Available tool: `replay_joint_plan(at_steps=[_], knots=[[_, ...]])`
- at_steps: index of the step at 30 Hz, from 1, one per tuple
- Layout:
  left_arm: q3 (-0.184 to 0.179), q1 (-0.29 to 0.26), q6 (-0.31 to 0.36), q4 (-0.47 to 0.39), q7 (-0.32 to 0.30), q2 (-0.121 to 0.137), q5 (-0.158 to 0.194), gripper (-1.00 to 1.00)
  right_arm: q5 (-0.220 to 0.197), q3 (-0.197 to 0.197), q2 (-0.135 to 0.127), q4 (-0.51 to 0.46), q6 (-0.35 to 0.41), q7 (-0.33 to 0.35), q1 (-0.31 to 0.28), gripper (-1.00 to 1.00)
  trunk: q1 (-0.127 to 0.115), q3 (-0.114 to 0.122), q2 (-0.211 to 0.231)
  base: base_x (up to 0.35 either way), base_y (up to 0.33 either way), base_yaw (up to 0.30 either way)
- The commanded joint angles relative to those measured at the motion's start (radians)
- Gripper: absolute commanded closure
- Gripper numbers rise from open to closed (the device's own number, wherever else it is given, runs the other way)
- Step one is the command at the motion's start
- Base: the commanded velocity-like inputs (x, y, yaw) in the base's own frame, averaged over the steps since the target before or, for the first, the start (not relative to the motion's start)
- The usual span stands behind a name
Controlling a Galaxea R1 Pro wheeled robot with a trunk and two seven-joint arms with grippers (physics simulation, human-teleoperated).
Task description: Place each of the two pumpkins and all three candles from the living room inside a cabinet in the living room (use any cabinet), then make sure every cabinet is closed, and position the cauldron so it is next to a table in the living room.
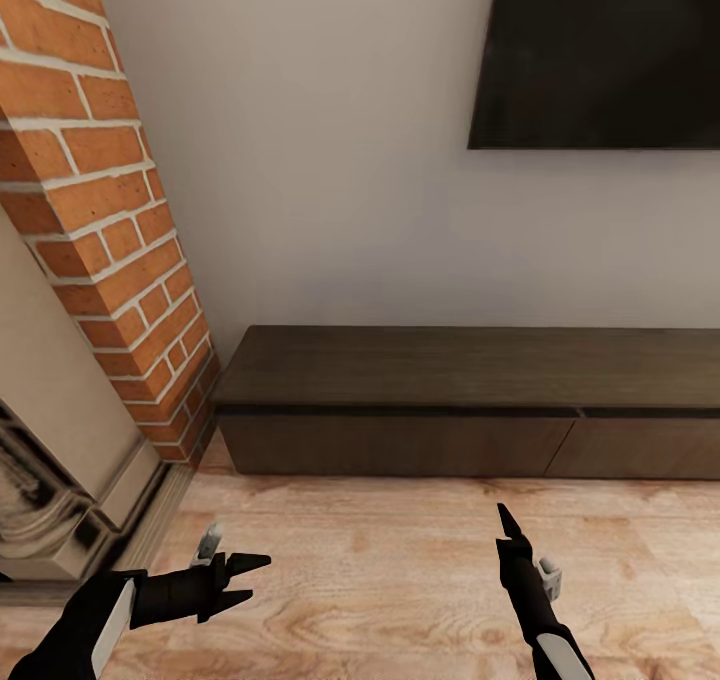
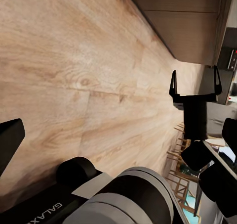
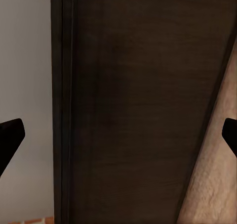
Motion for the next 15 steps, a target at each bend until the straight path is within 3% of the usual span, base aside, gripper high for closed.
replay_joint_plan(at_steps=[1,15], knots=[[0.0,0.0,0.0,0.0,0.0,0.0,0.0,-1.0,0.0,0.0,0.0,0.0,0.0,0.0,0.0,-1.0,0.0,0.0,0.0,0.071,0.0,0.0],[-0.001,0.0,0.0,0.0,0.001,-0.001,-0.001,-1.0,-0.001,-0.001,0.0,0.0,-0.001,0.06,0.0,-1.0,0.0,0.0,0.0,0.291,0.0,0.0]])
